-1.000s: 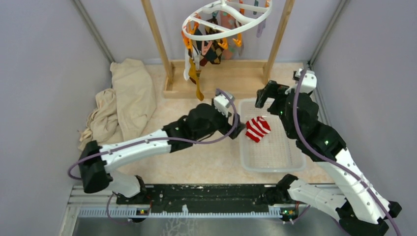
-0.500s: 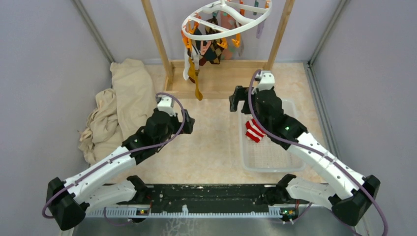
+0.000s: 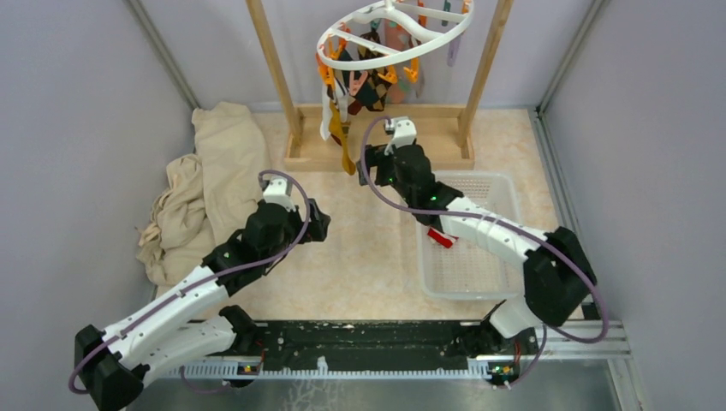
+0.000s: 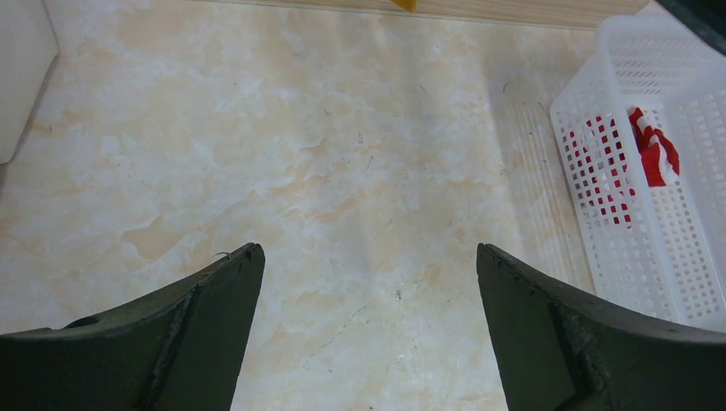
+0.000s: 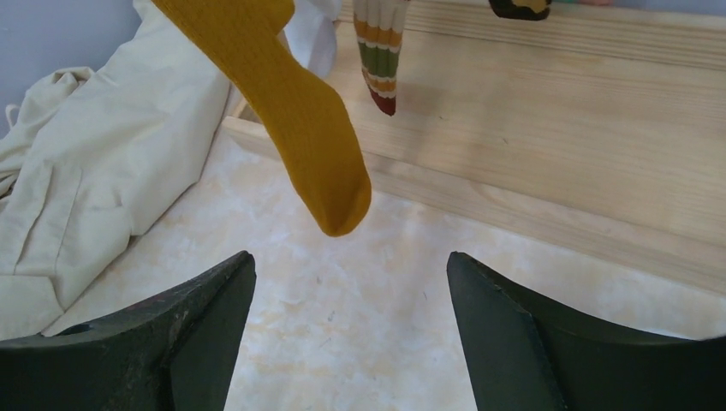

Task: Remove the socks clipped to the hanger
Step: Remove the sock from the hanger.

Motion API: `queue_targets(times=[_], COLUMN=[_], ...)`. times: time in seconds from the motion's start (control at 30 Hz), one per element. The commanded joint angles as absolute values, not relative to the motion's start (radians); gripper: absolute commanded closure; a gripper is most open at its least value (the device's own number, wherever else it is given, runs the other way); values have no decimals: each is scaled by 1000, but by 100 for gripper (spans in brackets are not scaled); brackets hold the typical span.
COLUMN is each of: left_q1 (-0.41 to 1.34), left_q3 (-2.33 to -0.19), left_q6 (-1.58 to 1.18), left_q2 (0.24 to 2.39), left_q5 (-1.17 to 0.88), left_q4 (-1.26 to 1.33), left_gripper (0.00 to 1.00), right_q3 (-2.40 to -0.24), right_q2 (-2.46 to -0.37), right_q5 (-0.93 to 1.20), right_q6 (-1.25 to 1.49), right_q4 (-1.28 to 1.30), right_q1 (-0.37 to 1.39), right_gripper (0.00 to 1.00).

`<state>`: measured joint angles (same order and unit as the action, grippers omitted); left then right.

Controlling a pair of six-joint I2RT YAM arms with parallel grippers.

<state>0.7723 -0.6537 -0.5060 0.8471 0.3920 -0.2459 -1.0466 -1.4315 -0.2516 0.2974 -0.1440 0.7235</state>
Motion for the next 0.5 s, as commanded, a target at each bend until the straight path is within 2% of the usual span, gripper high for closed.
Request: queue_targets(times=[0.0, 0.23, 0.47], left_q1=[767, 767, 767], left_q3=[-645, -653, -666], left_q6=[-525, -532, -526], left_q2=[824, 809, 809], left_q5=[383, 370, 373], left_q4=[-272, -295, -314], left_gripper=[1, 1, 1], right_q3=[-1137, -1184, -1282], right_q2=[-1534, -1700, -1828], right_q5=[-231, -191, -174], right_q6=[266, 286, 331], right_q4=[-372, -539, -569], right_q1=[743, 746, 754], right_gripper=[18, 18, 19])
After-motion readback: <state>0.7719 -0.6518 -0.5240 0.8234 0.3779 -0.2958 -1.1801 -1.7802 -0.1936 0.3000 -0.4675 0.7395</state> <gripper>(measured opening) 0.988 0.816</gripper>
